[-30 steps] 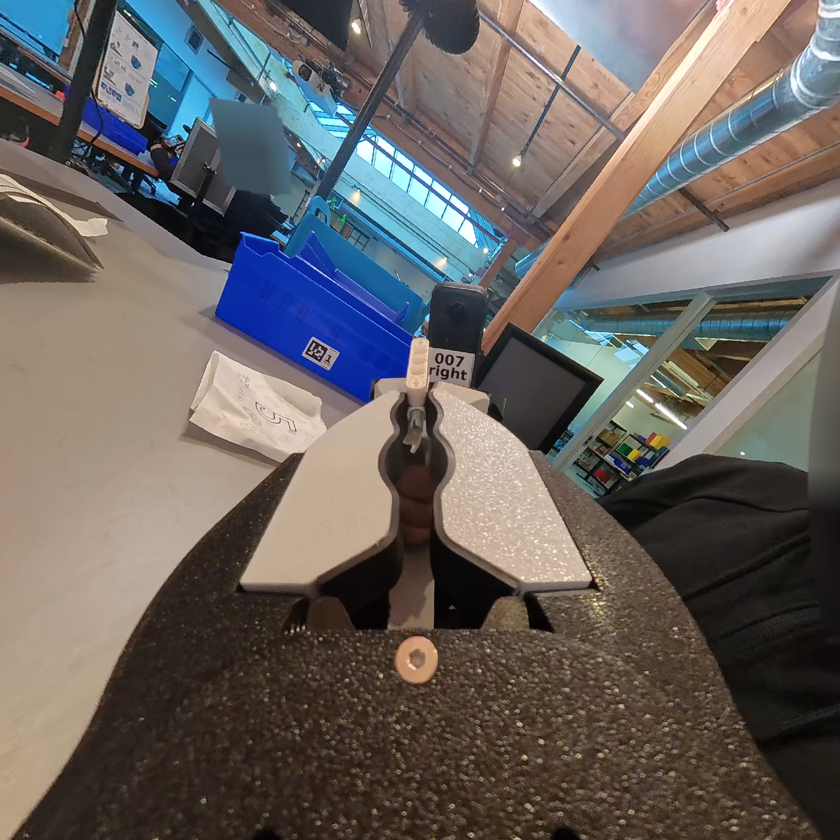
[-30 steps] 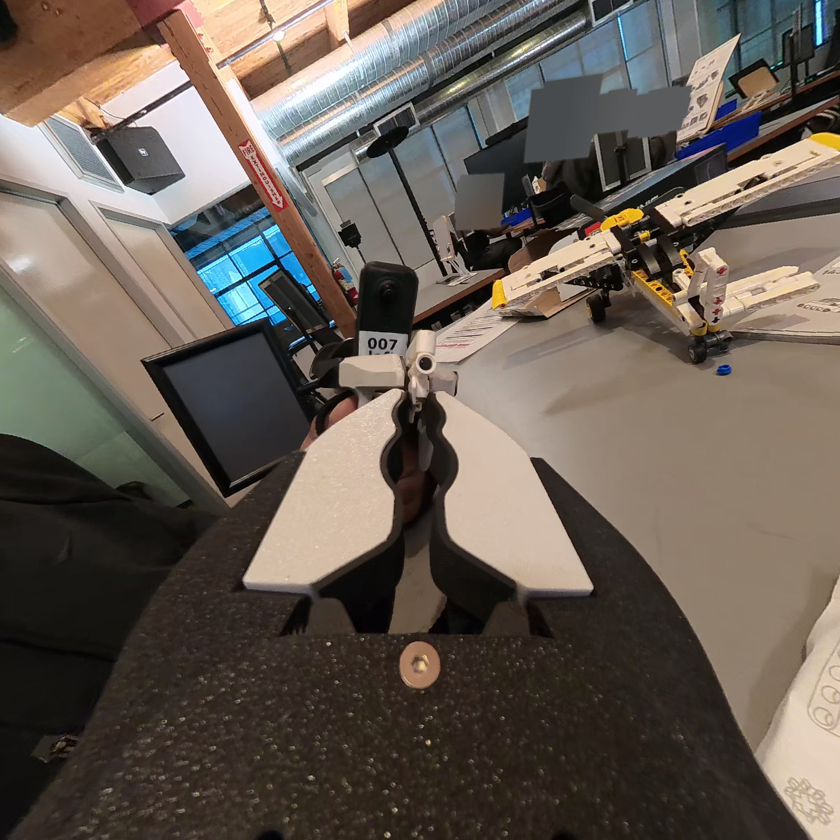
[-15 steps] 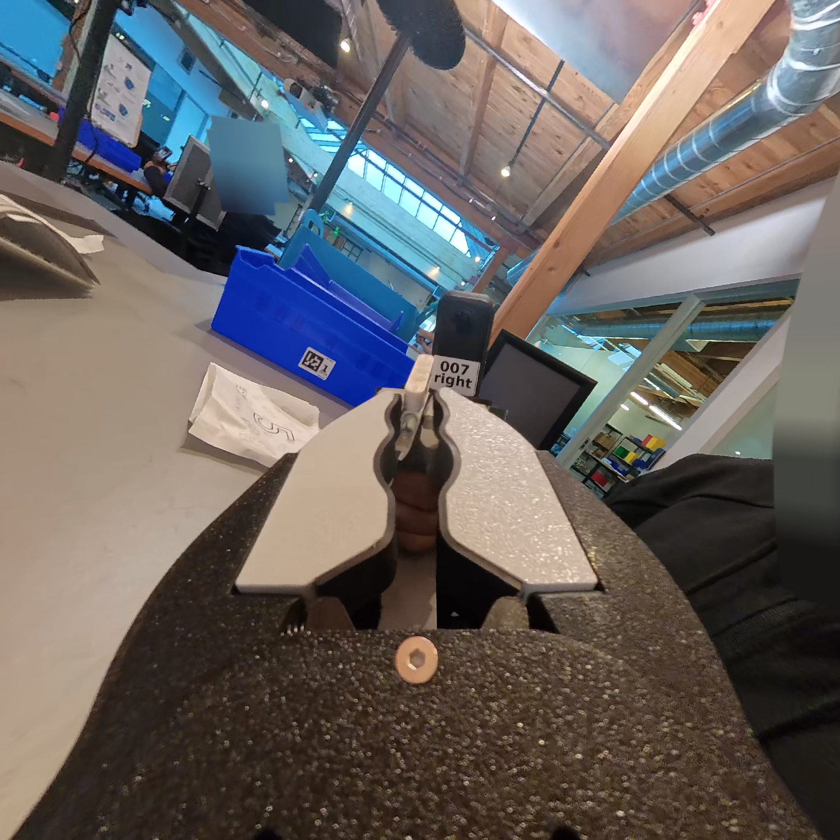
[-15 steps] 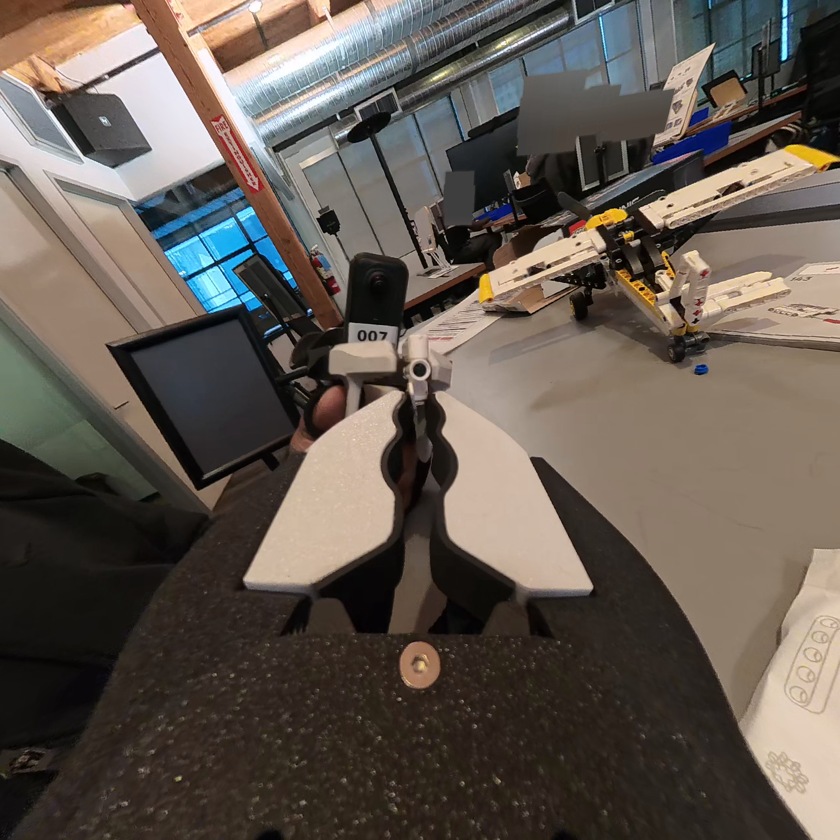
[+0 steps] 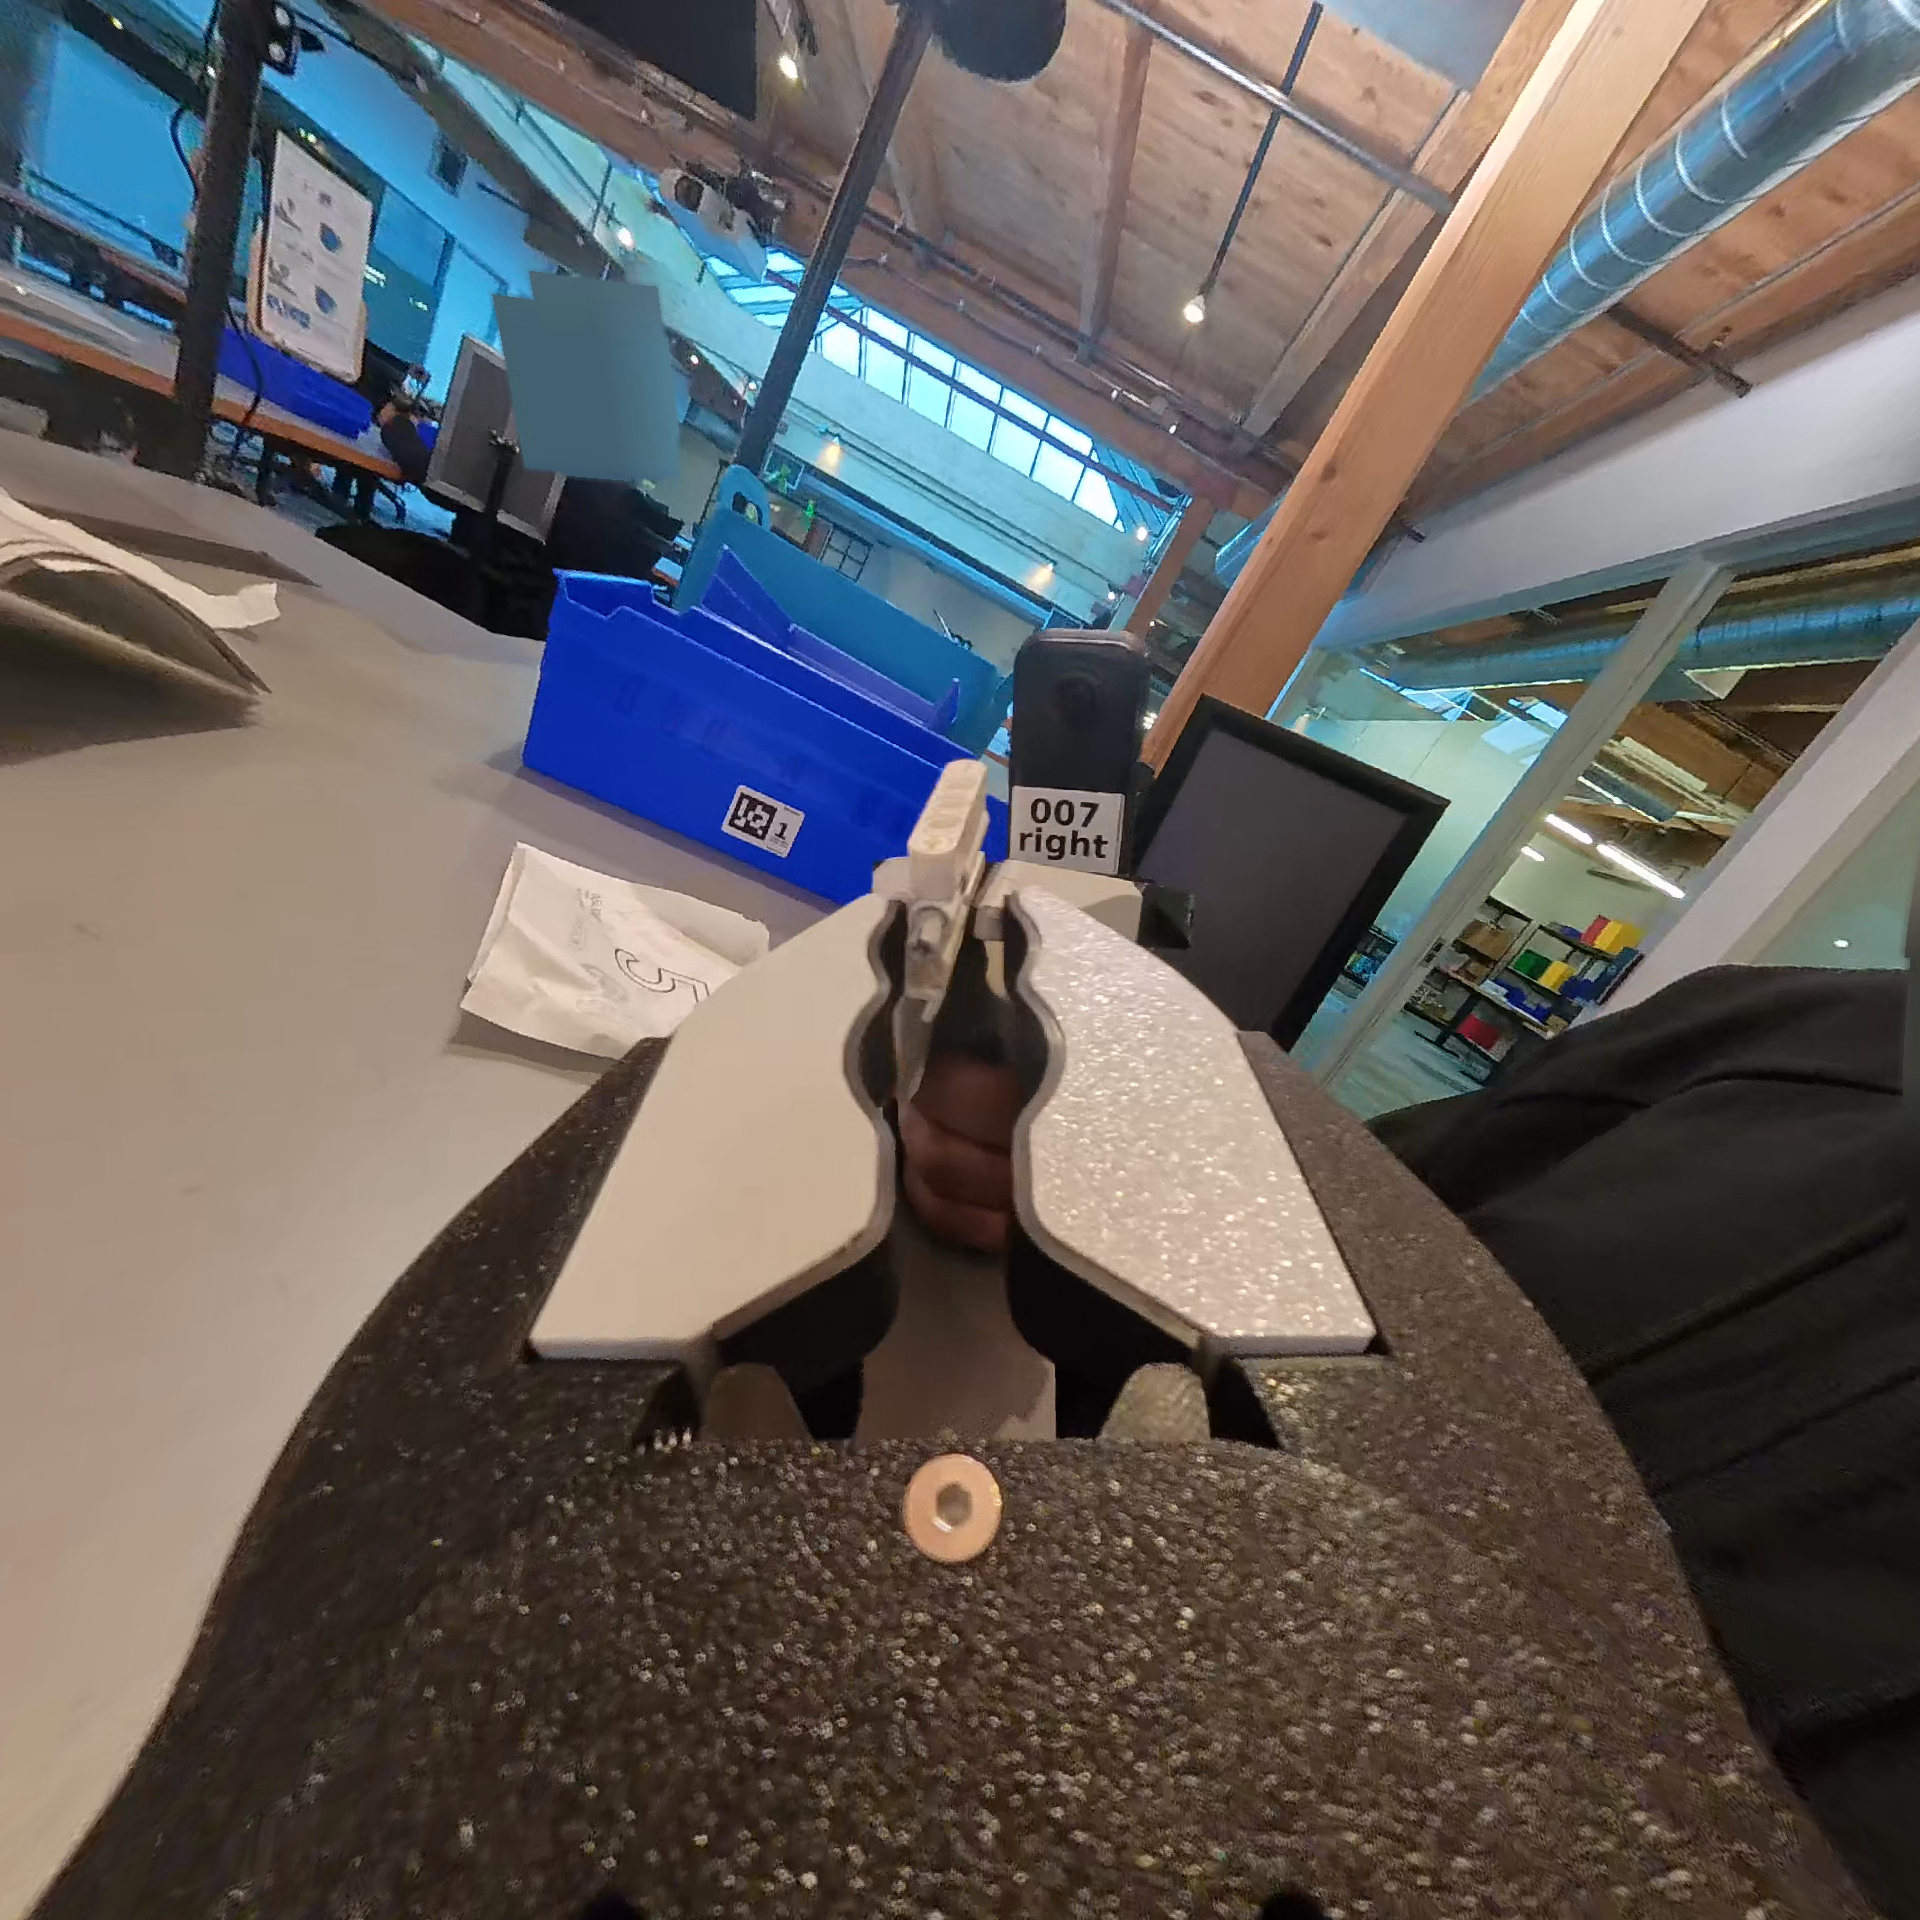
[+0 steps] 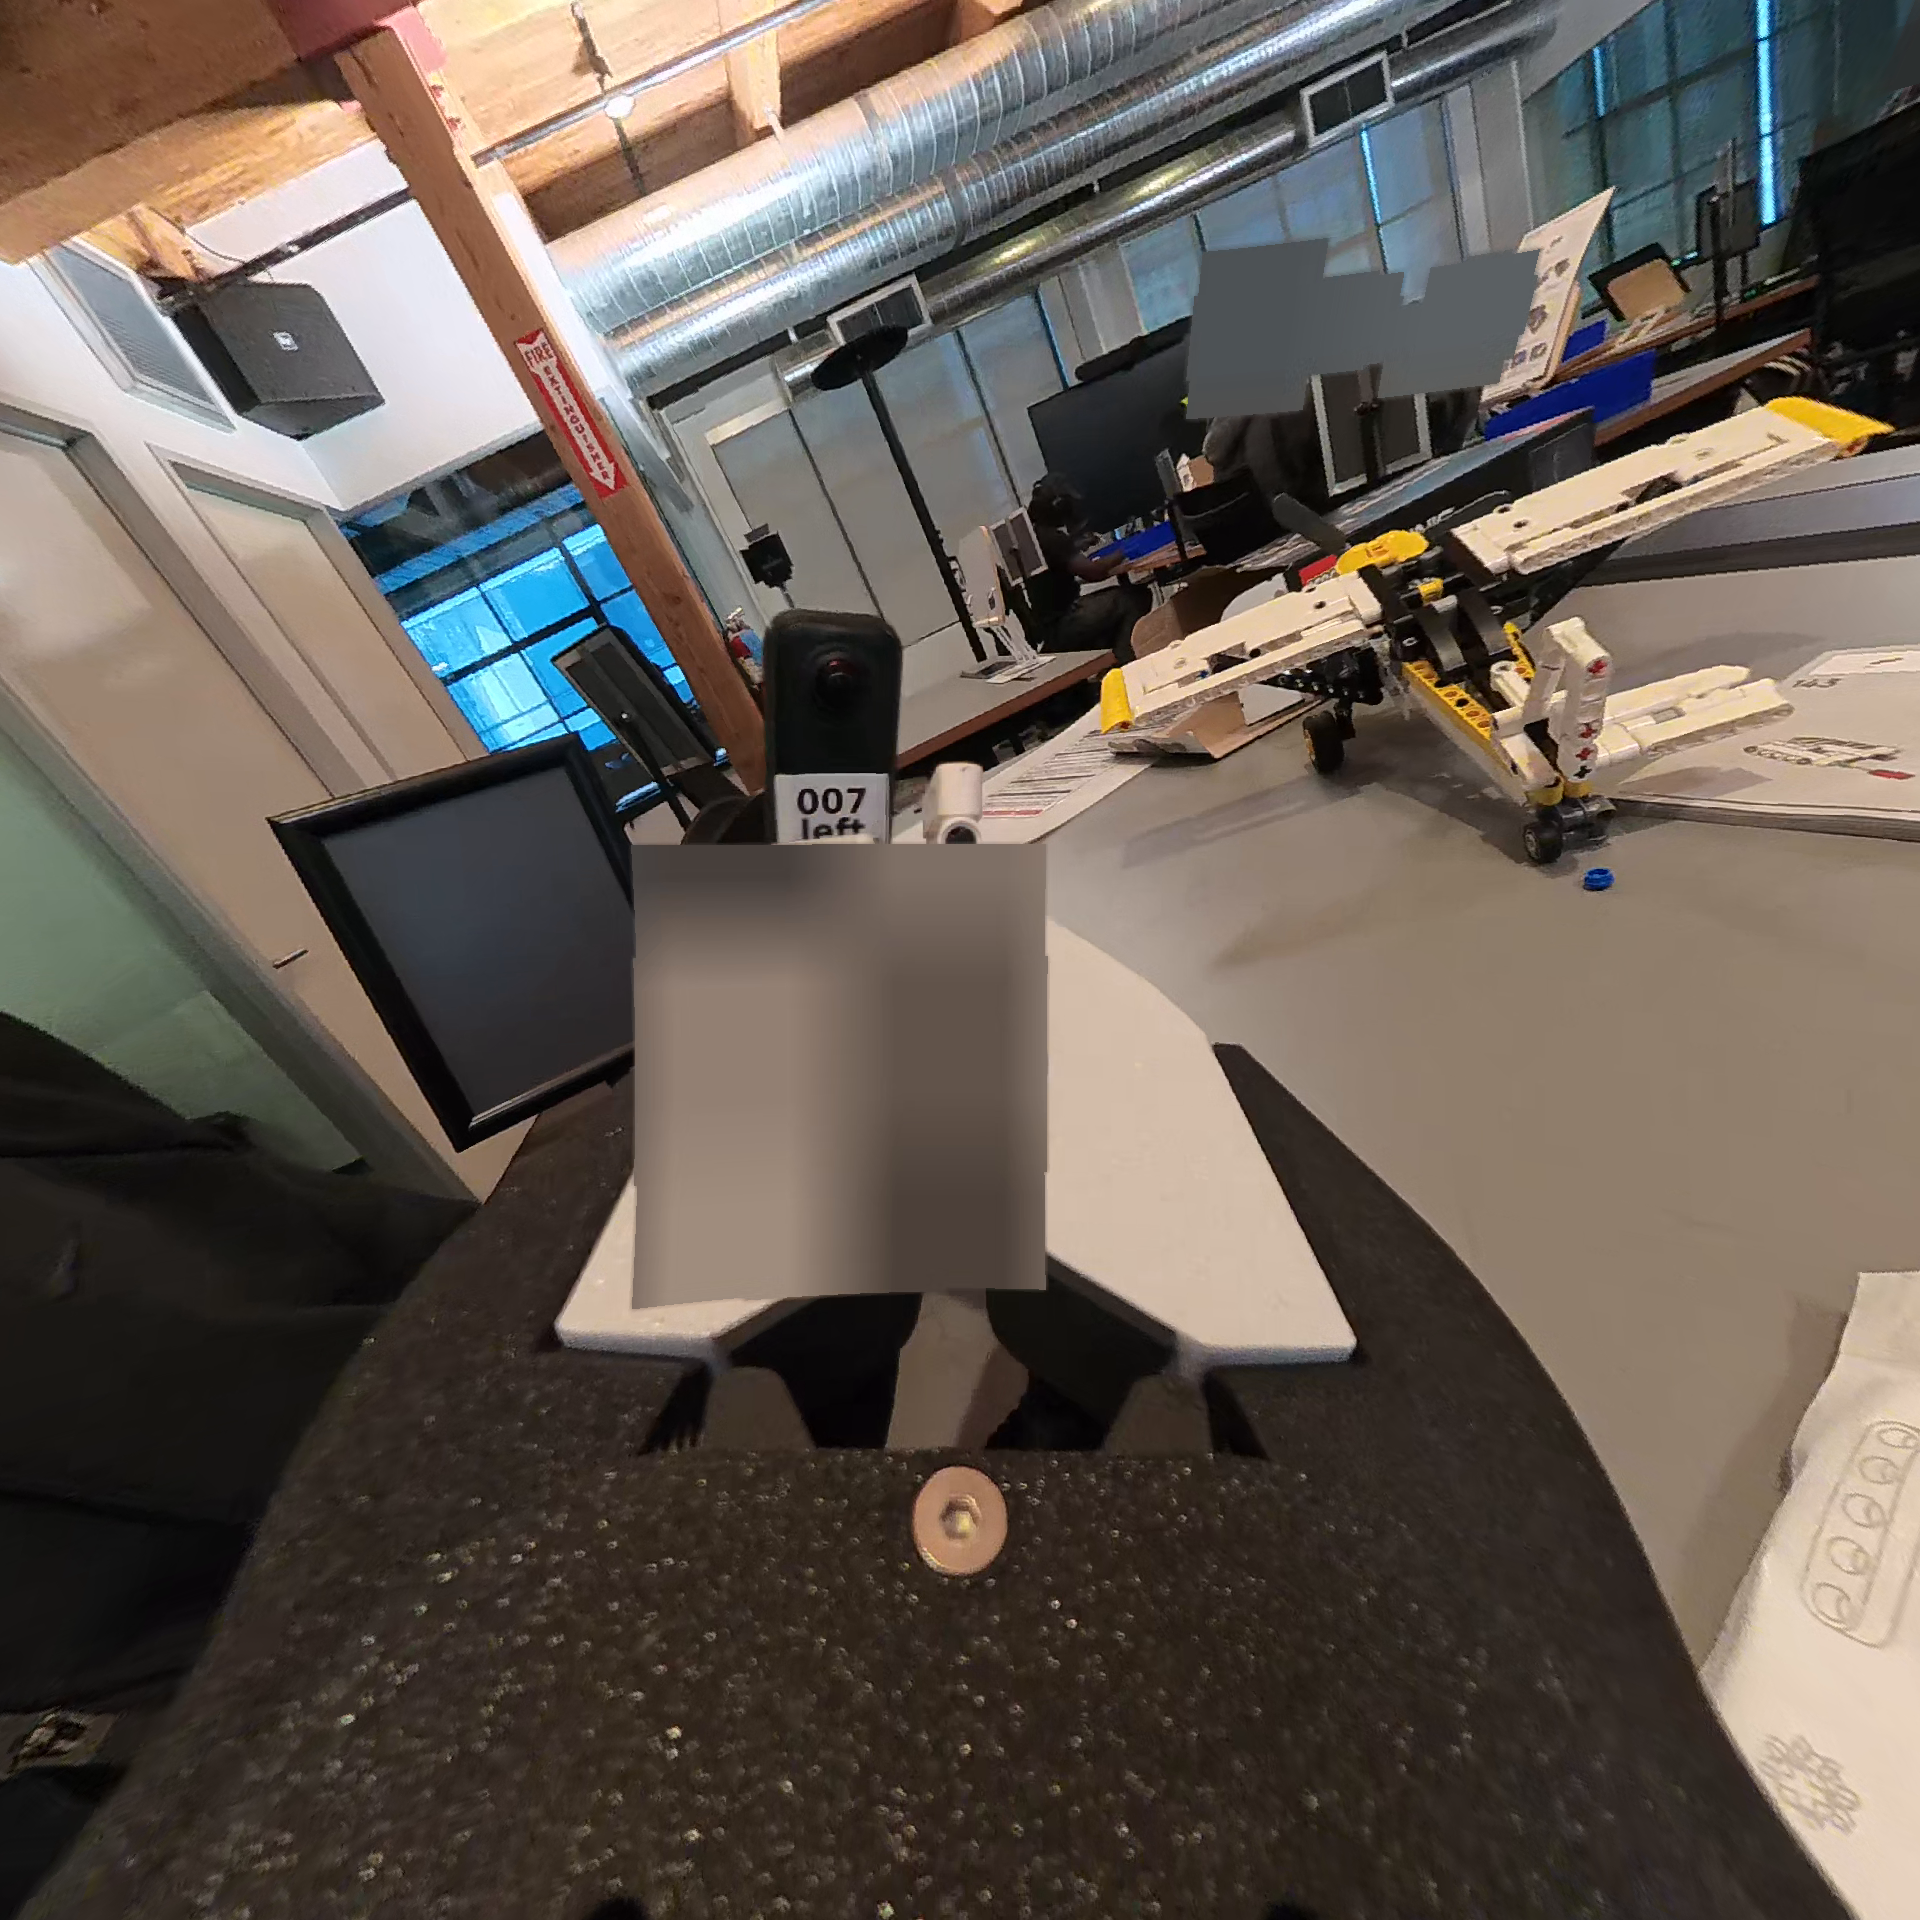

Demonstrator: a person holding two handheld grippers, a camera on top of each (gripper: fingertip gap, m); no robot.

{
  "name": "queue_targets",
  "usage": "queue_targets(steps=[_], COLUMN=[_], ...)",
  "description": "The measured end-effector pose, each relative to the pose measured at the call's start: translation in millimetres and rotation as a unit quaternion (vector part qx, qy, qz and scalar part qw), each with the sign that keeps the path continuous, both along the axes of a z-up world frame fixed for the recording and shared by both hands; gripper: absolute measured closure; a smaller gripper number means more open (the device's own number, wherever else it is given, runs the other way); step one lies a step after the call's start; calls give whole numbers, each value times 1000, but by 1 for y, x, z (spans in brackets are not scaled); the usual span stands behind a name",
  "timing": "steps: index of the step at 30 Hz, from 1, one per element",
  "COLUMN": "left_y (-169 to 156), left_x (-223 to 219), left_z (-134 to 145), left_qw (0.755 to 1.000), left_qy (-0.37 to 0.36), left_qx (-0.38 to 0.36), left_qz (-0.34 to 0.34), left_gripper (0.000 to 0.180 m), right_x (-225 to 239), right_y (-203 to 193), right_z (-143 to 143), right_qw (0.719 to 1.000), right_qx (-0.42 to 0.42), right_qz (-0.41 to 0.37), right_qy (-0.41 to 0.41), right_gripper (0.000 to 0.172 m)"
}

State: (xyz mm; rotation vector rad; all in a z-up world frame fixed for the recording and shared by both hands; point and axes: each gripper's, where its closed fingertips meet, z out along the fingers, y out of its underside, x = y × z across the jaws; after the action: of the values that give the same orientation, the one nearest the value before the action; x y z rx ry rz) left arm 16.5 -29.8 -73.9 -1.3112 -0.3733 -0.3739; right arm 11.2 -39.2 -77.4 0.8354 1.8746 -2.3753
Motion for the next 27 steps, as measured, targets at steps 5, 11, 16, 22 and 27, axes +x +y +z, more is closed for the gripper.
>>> queue_targets(steps=[5, 11, 16, 22, 27], left_y=[-6, -12, 1, 5, 12], left_x=[-1, 1, 12, 7, 3], left_z=[2, 3, -7, -11, -12], left_qw=[1000, 1000, 998, 998, 998], left_qy=[5, -9, 11, 10, 9], left_qx=[4, 9, -43, -56, -59], left_qz=[5, -16, -43, -19, 12], left_gripper=[172, 172, 172, 170, 152], right_x=[0, -5, 1, 1, -8], right_y=[1, 22, 9, 9, 23], right_z=[2, 15, 8, 7, 15], right_qw=[1000, 996, 998, 998, 993], right_qx=[-8, -90, -51, -49, -113], right_qz=[-1, 0, 27, 27, 0], right_qy=[2, -18, -18, -23, -34], right_gripper=[164, 154, 151, 164, 164])
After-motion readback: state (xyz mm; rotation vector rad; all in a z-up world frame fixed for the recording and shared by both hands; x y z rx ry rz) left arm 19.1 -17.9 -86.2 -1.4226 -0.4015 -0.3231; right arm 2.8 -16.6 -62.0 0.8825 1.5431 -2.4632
